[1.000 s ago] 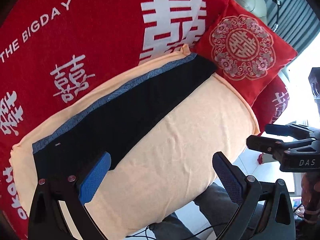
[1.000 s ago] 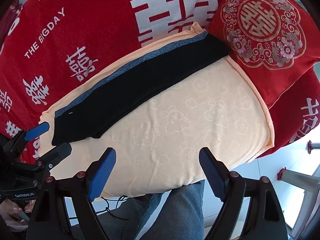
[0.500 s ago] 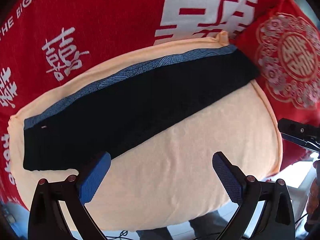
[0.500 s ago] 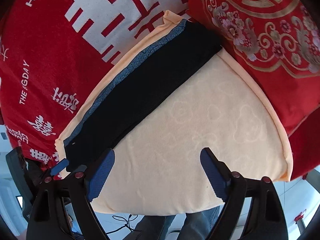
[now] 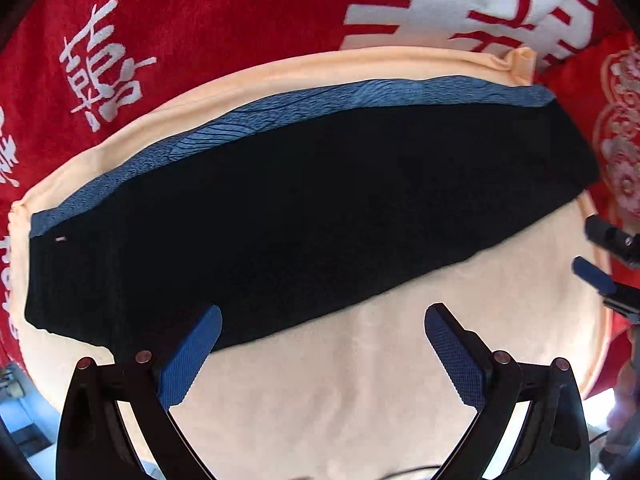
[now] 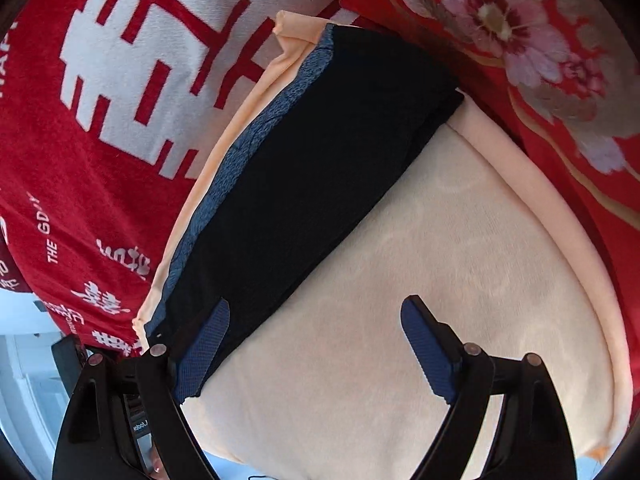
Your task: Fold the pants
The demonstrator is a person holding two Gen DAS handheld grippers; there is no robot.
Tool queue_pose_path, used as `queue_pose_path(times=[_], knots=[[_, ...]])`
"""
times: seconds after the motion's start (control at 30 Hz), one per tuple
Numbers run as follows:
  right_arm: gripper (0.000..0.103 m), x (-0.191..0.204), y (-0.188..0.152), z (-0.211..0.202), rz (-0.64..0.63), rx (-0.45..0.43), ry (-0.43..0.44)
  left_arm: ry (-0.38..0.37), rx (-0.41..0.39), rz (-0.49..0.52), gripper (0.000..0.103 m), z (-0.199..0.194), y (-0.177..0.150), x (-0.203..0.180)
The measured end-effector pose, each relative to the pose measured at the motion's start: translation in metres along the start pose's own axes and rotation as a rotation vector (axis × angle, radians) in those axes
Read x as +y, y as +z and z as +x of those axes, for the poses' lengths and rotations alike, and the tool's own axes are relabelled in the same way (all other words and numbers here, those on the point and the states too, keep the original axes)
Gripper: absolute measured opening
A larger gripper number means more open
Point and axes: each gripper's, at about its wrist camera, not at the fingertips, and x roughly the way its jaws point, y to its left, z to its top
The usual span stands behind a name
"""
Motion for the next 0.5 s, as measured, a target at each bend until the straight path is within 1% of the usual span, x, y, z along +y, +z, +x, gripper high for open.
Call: queue_pose_path(times=[0.07,0.13,0.27,0.37,0.43,0.47,0.5], knots=[[0.09,-0.005,0.006,0.005,0.005,-0.024,0.015,0.019,0.004,0.011,0.102,0.009,-0.001,-0.001],[0.09,-0.011,0.011,0.01,0.003,-0.05,0.033,0.01,0.014,0.011,0.102,0.018,-0.002,-0.001],[0.09,-0.014,0.02,0.012,-0.024,-0.087,0.077,0.03,-0.002,0.007,0.102,0.028,-0.005,-0.003],[0.09,-0.016,0.026,0.01,-0.014,-0.105,0.098,-0.003,0.004,-0.018,0.102,0.035,-0.006,-0.003],[0.09,-0.019,0.028,0.009,0.003,-0.119,0.11,-0.018,0.007,-0.016,0.102,0.033,-0.004,-0.006],[0.09,-0.019,0.03,0.009,0.006,-0.125,0.11,-0.024,-0.007,-0.017,0.102,0.028,-0.003,-0.007],[0.09,-0.019,0.032,0.011,0.004,-0.129,0.11,-0.038,-0.043,-0.02,0.102,0.018,0.001,-0.009]])
